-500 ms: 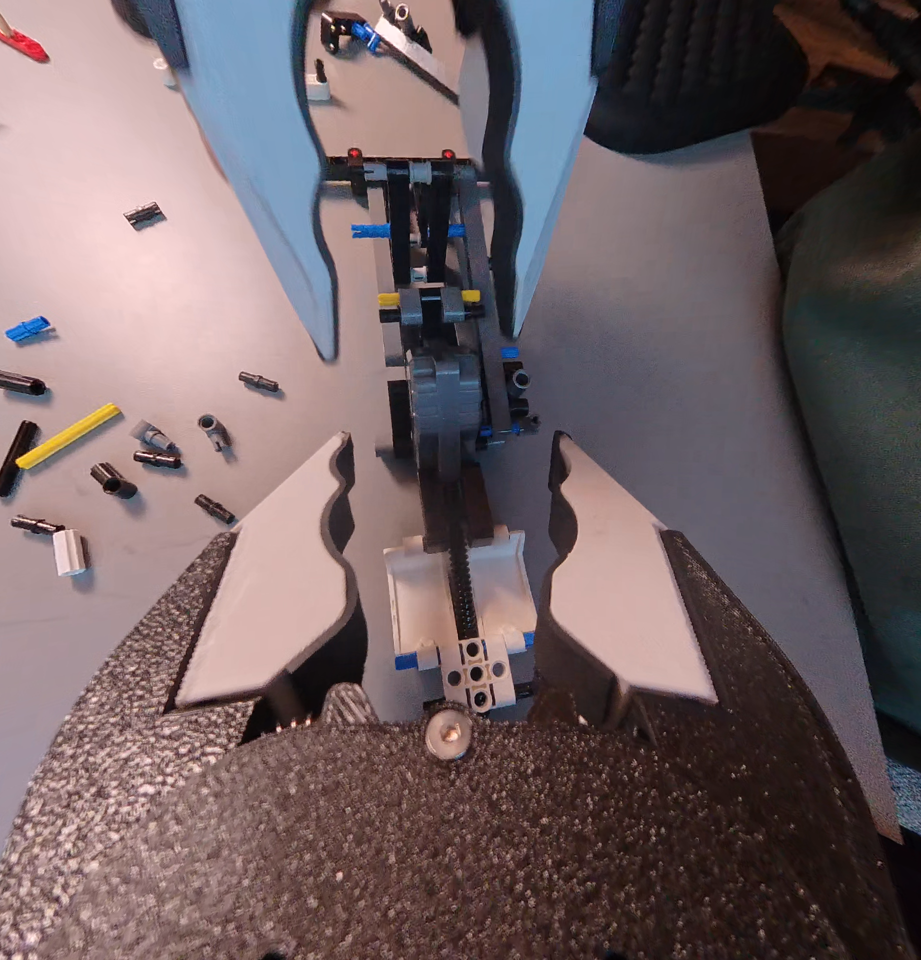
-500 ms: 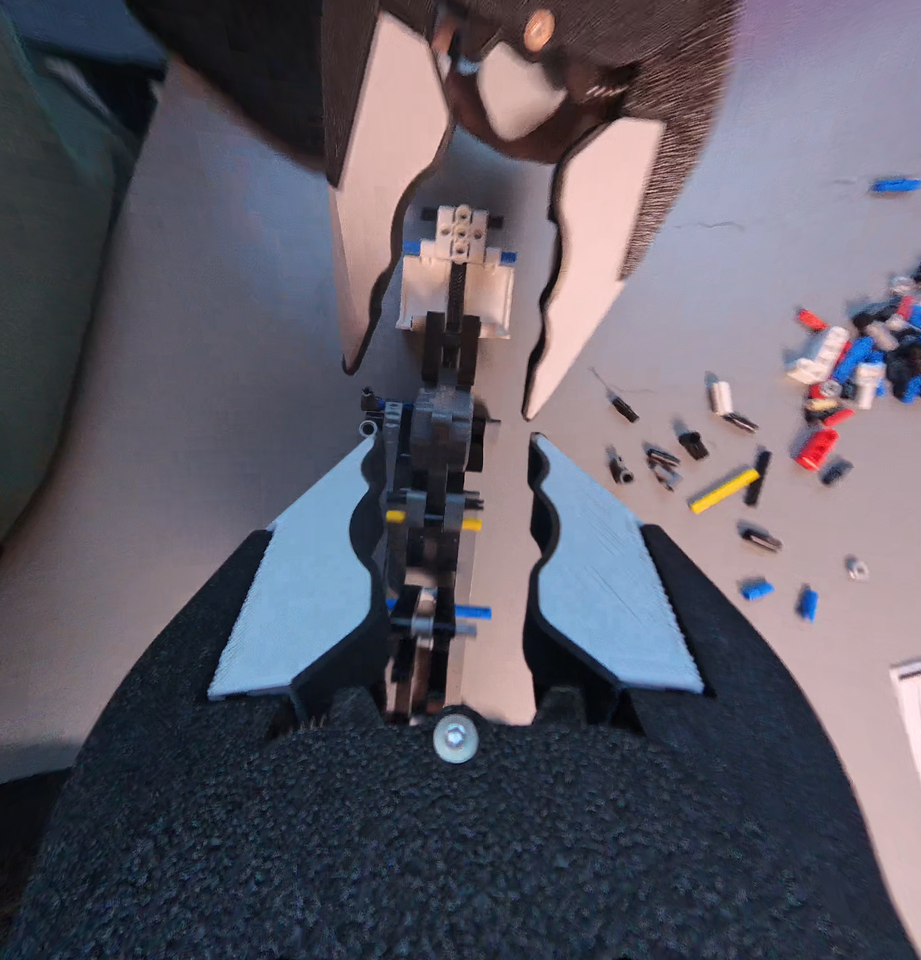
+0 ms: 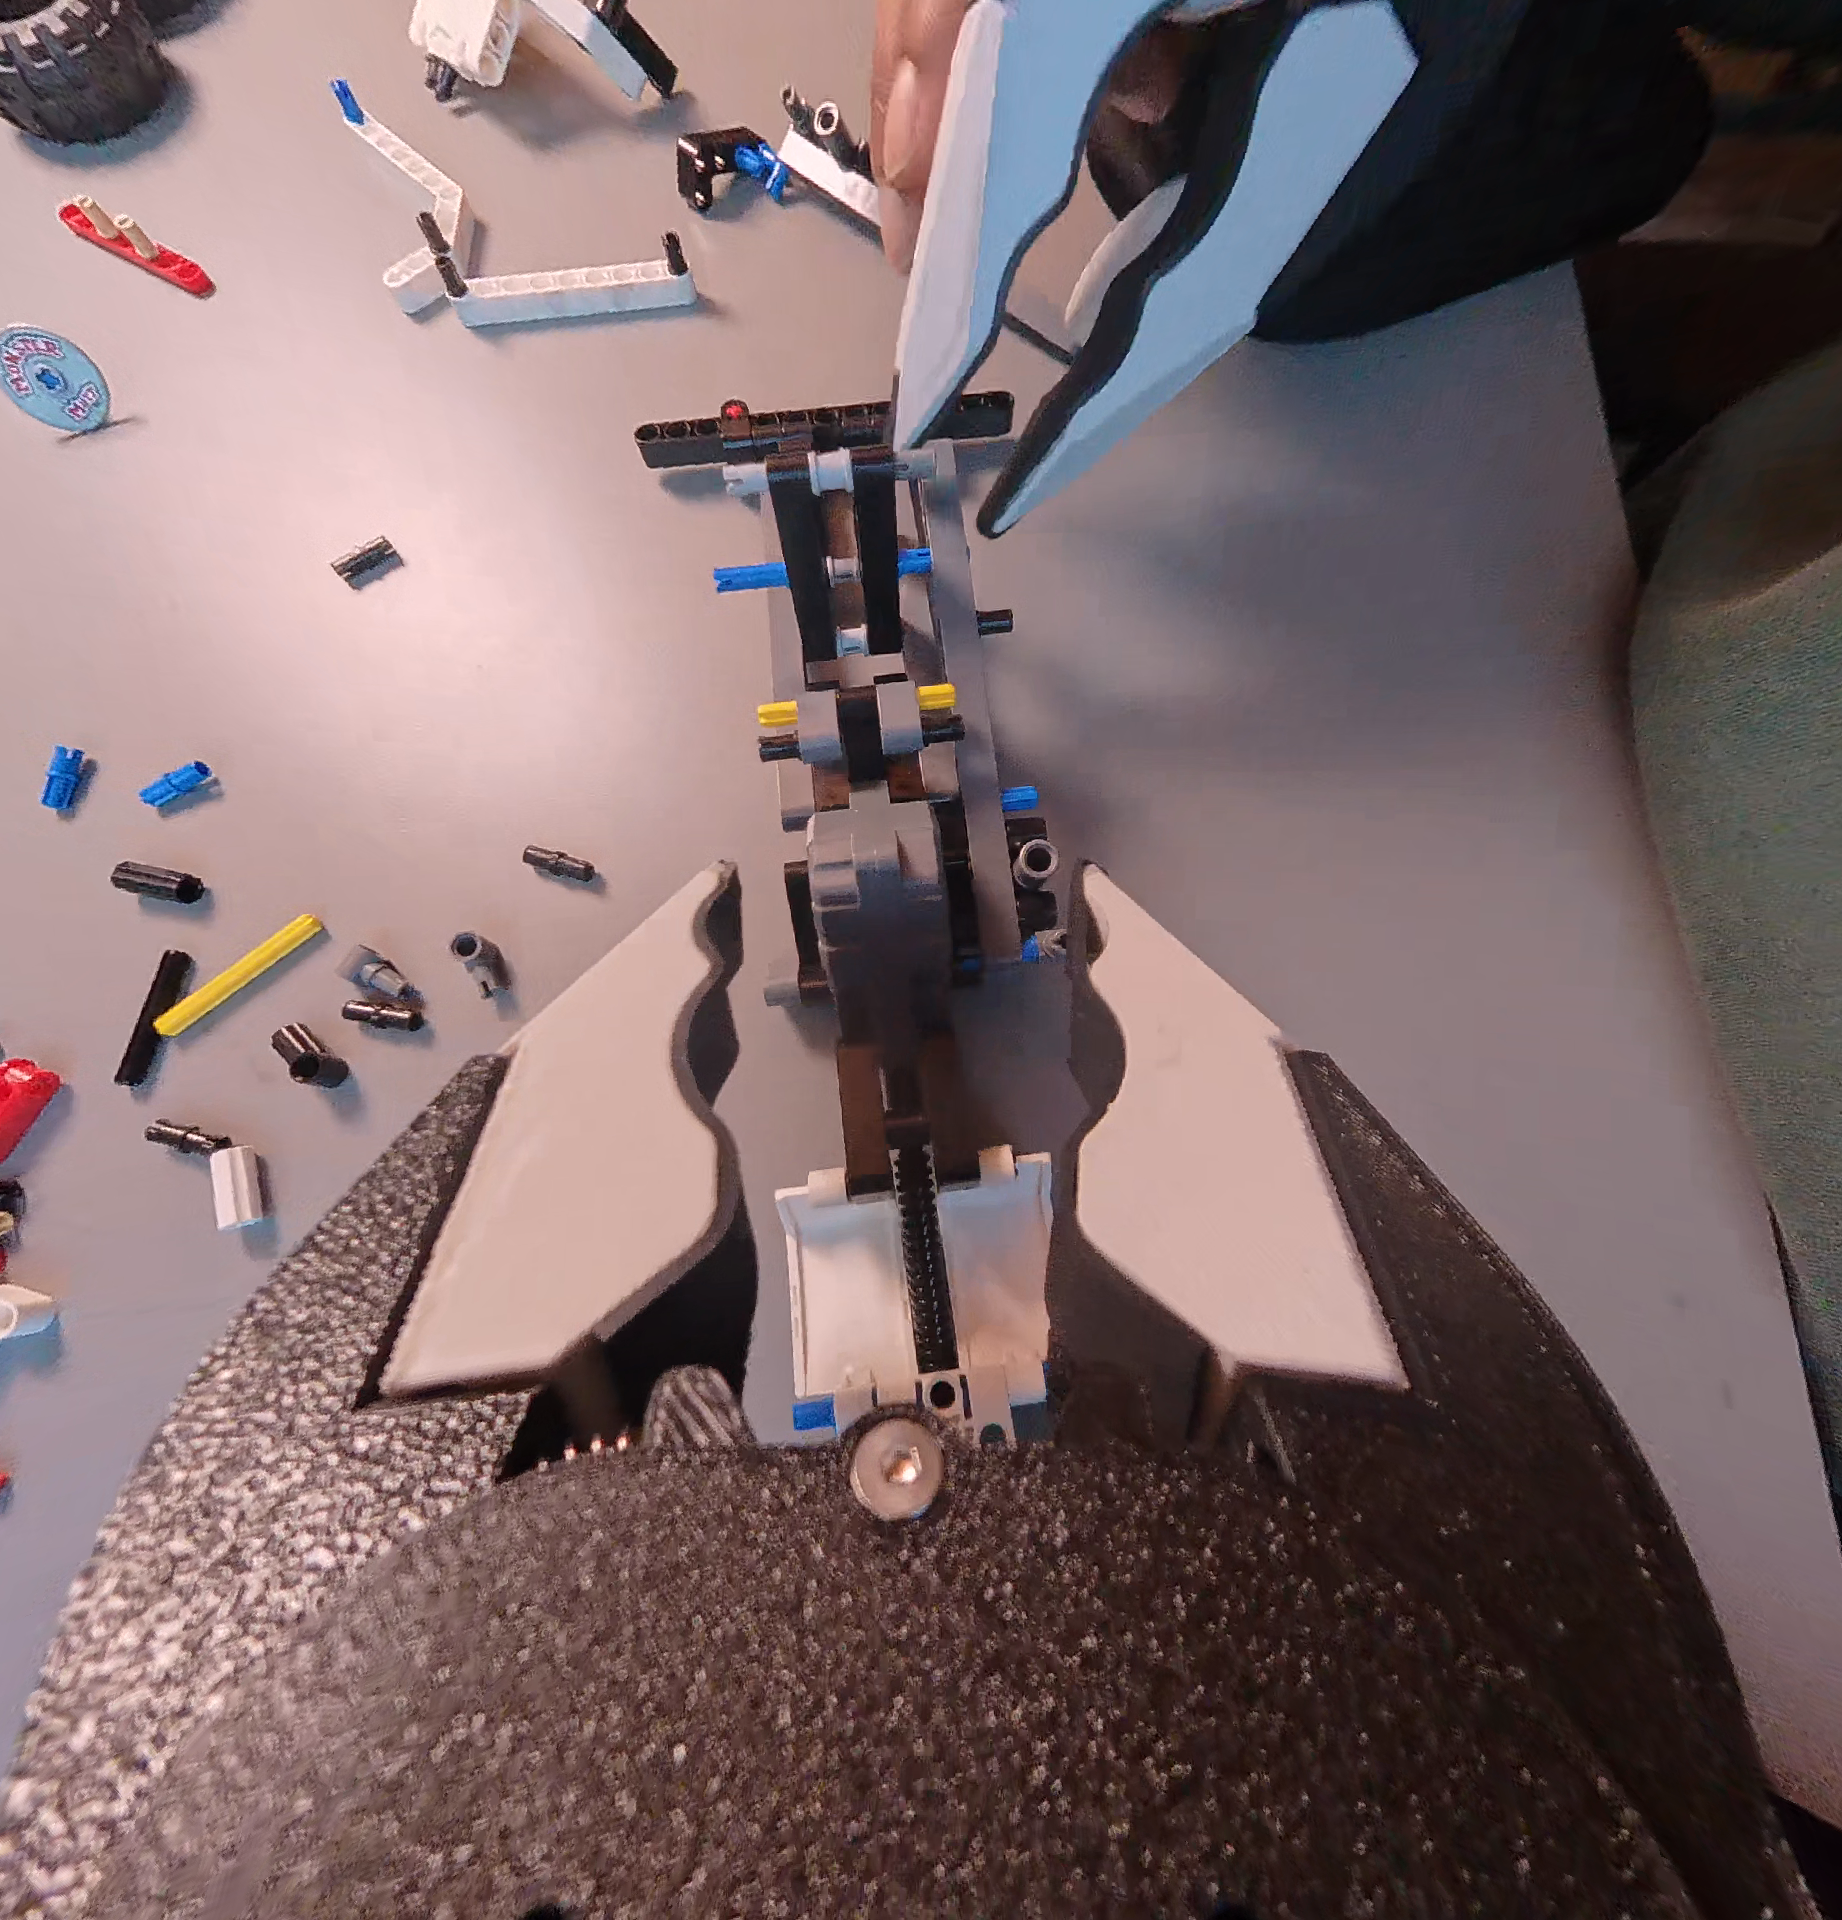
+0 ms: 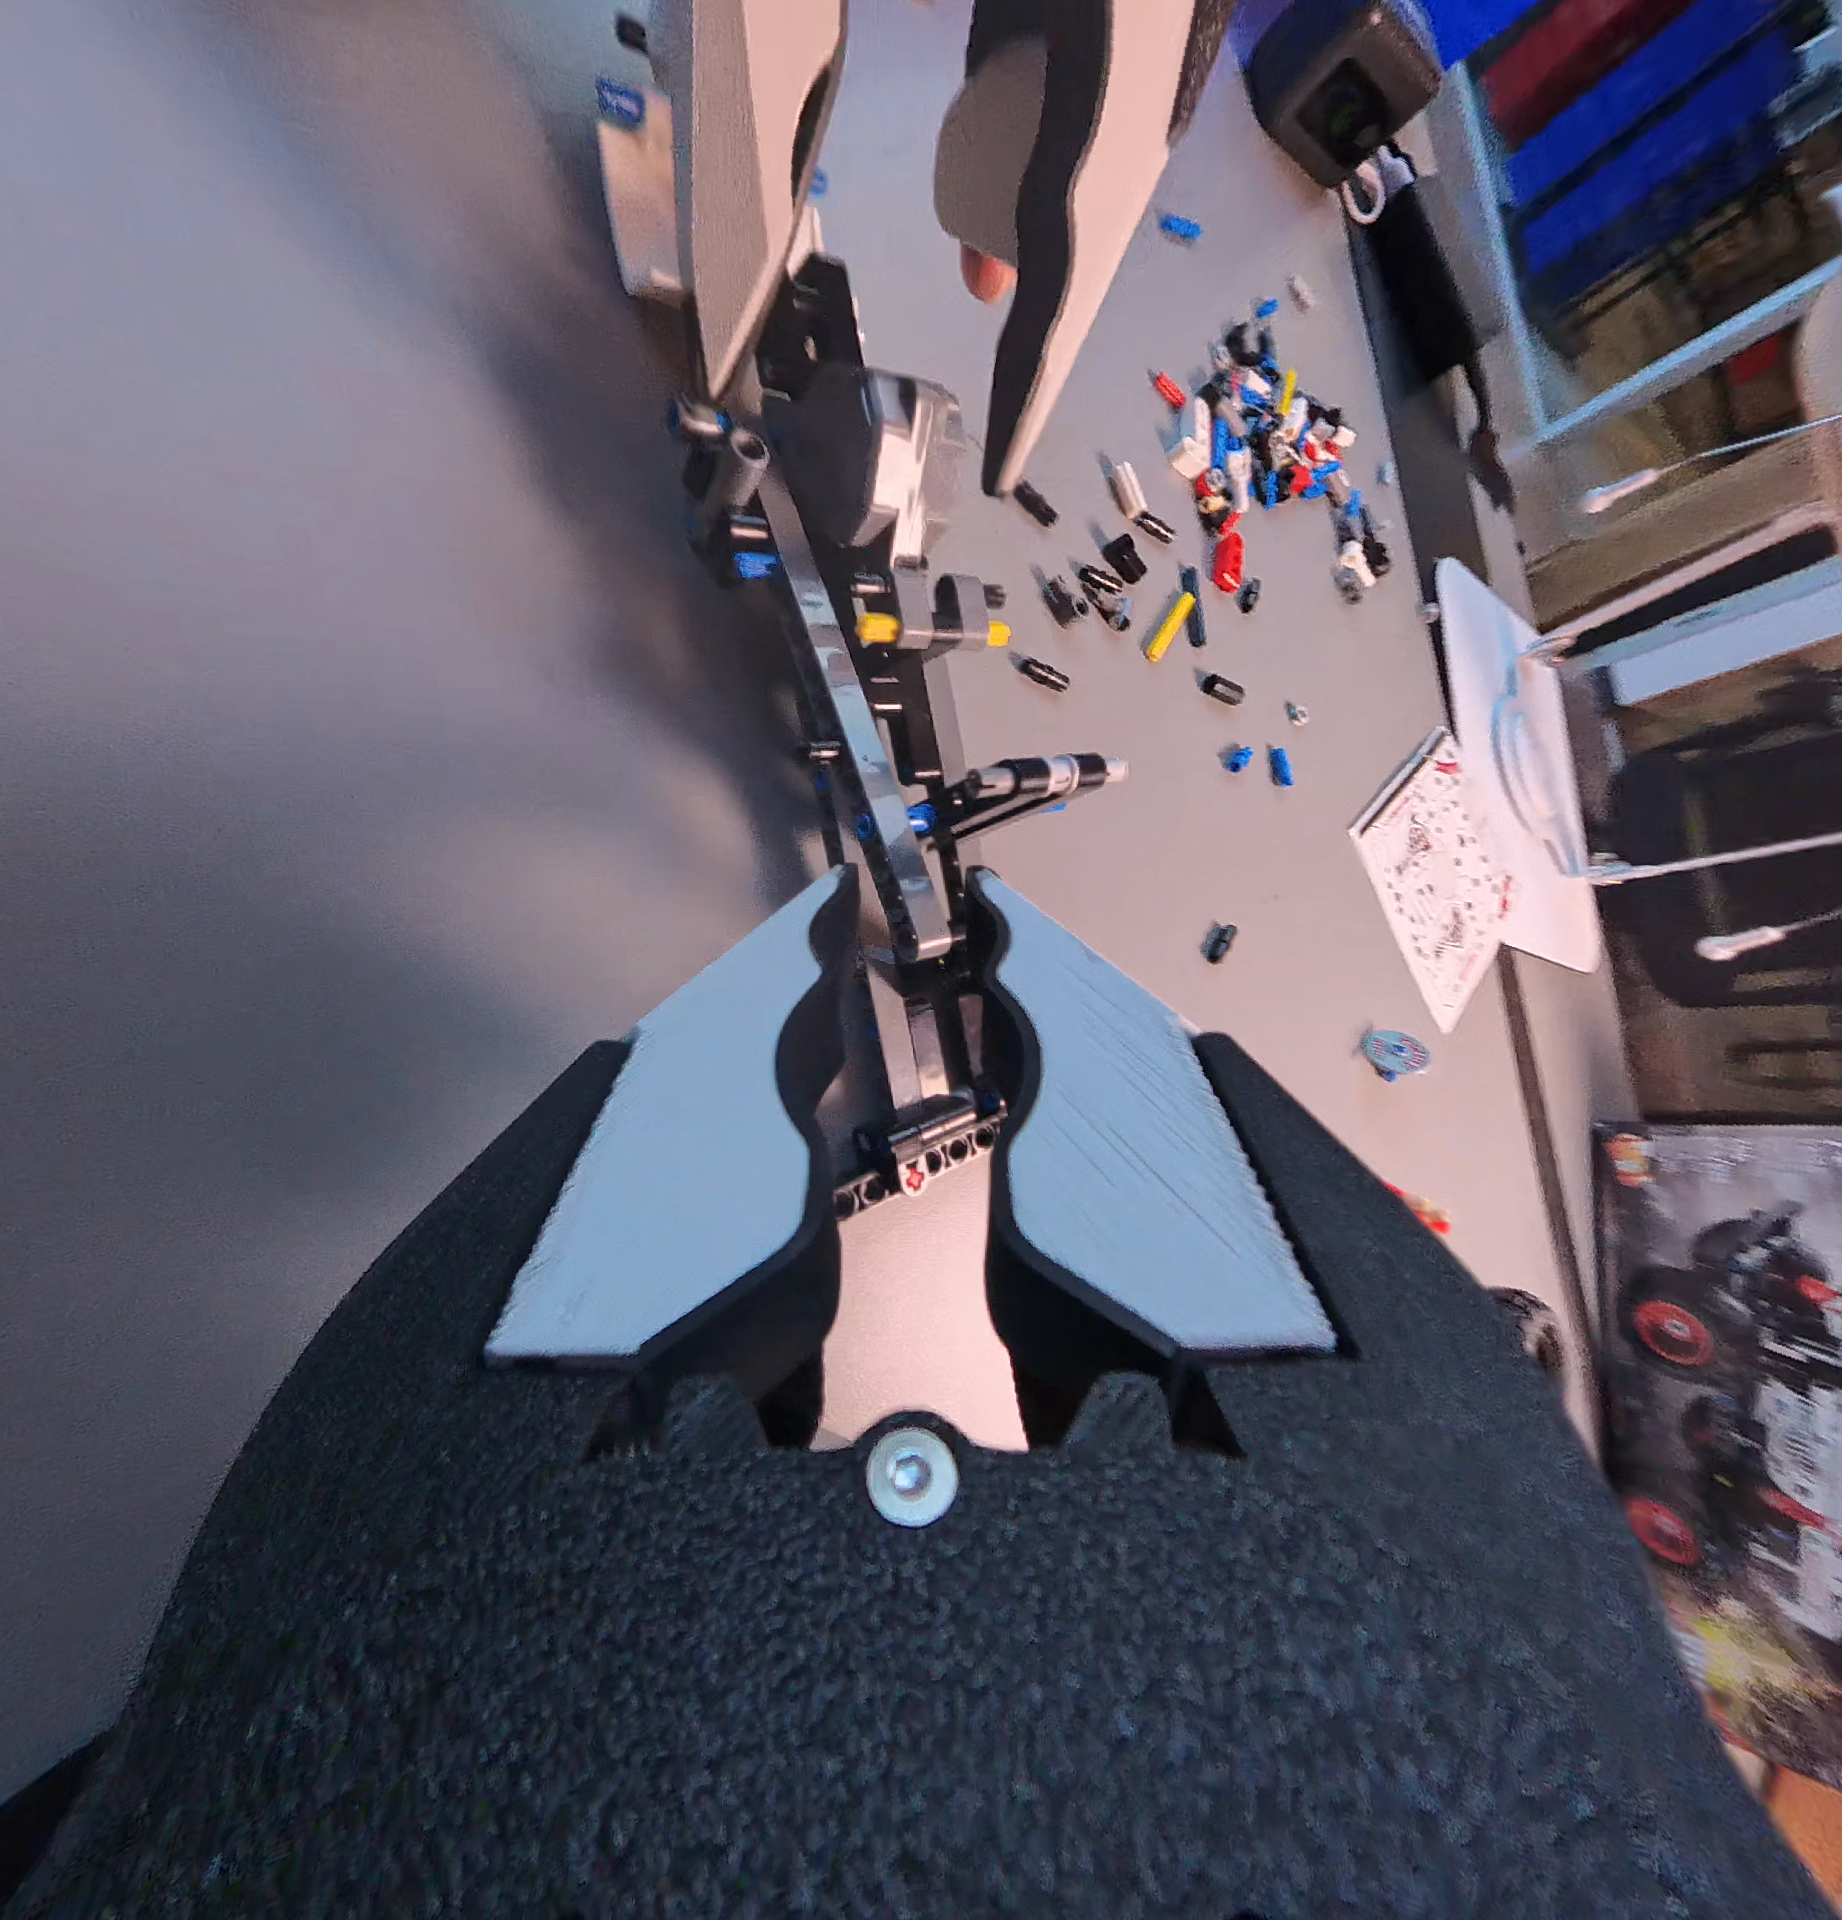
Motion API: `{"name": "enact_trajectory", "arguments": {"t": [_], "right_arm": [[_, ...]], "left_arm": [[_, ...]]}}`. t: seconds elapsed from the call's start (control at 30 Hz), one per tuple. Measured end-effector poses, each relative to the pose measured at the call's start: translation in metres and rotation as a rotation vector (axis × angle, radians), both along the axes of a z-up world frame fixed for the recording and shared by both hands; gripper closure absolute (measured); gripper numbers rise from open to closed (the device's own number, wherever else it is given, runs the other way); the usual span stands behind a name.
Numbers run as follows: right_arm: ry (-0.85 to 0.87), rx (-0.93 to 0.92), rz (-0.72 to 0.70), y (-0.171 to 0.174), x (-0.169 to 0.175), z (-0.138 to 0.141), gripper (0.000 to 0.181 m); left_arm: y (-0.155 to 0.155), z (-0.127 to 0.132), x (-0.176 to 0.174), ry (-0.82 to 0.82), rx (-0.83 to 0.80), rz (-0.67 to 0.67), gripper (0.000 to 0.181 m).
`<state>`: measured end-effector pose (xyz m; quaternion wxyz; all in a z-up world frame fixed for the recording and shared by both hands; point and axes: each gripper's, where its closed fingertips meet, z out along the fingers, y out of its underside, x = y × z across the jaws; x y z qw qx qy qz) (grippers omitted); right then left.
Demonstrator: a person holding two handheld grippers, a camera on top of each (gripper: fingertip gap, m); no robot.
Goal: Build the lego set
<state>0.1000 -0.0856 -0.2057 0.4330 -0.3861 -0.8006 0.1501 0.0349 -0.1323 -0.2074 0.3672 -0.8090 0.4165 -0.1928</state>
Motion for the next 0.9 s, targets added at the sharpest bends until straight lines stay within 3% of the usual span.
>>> {"name": "enact_trajectory", "arguments": {"t": [0.13, 0.27, 0.47, 0.7, 0.9], "right_arm": [[0.052, 0.182, 0.022, 0.002, -0.006, -0.007, 0.168], [0.117, 0.244, 0.024, 0.002, -0.010, -0.006, 0.169], [0.139, 0.116, -0.003, 0.002, -0.010, -0.008, 0.170], [0.192, -0.009, 0.032, -0.001, -0.007, -0.008, 0.170], [0.192, -0.020, 0.068, -0.002, -0.006, -0.008, 0.170]], "left_arm": [[-0.003, -0.003, -0.002, 0.014, 0.000, -0.010, 0.121], [-0.006, 0.002, 0.004, 0.027, 0.054, -0.015, 0.107], [-0.013, -0.015, 0.002, 0.155, 0.029, -0.024, 0.106], [-0.008, 0.010, -0.003, 0.106, 0.118, 0.015, 0.103], [-0.012, -0.010, 0.012, 0.199, 0.182, -0.042, 0.096]]}}
